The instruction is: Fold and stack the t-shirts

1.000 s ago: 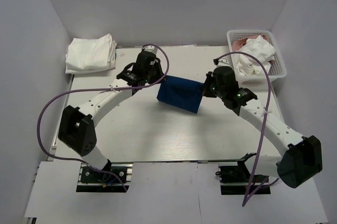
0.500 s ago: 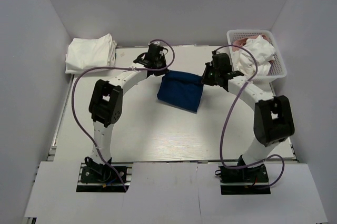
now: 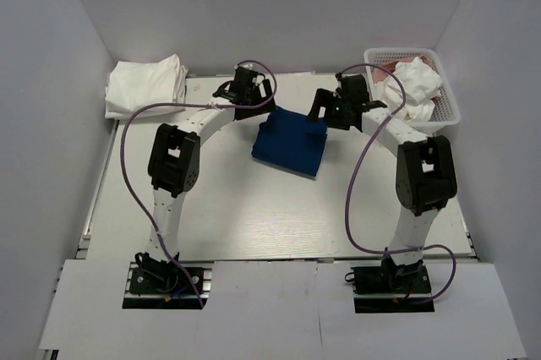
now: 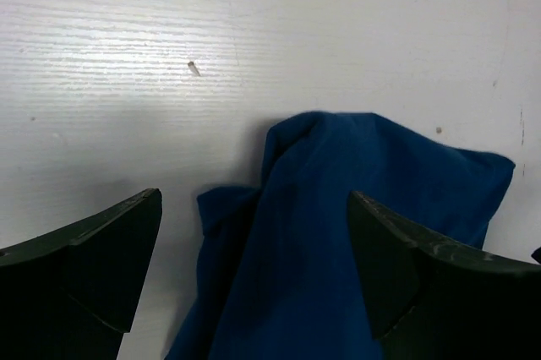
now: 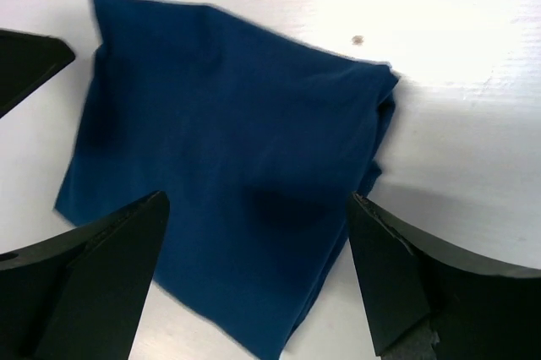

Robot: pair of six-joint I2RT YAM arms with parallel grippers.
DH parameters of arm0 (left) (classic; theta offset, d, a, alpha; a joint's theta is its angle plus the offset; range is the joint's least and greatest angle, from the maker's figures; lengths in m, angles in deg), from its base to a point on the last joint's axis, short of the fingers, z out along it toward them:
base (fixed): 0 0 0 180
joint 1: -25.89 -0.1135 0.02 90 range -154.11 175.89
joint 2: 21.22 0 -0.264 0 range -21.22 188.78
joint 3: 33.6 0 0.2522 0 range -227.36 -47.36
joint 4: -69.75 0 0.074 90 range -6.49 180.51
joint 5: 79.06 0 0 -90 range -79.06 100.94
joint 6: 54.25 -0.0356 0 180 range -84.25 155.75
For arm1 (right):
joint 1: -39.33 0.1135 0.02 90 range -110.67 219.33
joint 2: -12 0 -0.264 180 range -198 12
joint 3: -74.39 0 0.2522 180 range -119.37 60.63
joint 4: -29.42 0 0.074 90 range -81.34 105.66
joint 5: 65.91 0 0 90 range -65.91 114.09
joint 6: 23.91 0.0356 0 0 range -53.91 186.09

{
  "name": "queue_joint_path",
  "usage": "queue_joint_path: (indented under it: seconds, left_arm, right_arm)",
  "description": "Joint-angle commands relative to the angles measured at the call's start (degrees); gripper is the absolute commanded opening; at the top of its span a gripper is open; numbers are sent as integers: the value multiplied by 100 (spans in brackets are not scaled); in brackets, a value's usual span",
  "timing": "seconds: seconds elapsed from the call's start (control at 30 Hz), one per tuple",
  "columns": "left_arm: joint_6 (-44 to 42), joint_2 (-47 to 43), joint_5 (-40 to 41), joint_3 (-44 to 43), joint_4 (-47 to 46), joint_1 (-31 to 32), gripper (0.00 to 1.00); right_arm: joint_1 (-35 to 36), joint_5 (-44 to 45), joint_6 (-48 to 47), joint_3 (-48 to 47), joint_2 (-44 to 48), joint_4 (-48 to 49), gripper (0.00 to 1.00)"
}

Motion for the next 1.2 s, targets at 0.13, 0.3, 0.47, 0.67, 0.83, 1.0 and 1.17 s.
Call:
queue_joint_path:
  seconds: [0.13, 0.3, 0.47, 0.67, 0.83, 1.0, 1.17]
  left_arm:
    - [-274, -1471, -690, 1307, -657, 140, 100]
    - [-336, -1586, -1656, 2029, -1141, 192, 100]
    - [-336, -1463, -1966, 2705, -1108, 192, 100]
    - [-186, -1453, -1499, 3392, -694, 192, 100]
    - [-186, -2085, -1437, 4006, -756, 192, 100]
    - [-326, -3000, -1263, 4201, -756, 297, 100]
    - [-660, -2993, -594, 3659, -502, 298, 100]
  right_arm:
    - [32, -1133, 90, 940, 1044, 1062, 90]
    - [67, -1943, 642, 1669, 966, 2013, 90]
    - [50, -2093, 838, 2320, 702, 2382, 90]
    - [41, -1741, 442, 2548, 359, 1961, 90]
    - [76, -1557, 82, 2268, 192, 1513, 90]
    - [155, -1601, -129, 2549, 1087, 1583, 90]
    - [208, -1609, -542, 2934, 2159, 1442, 90]
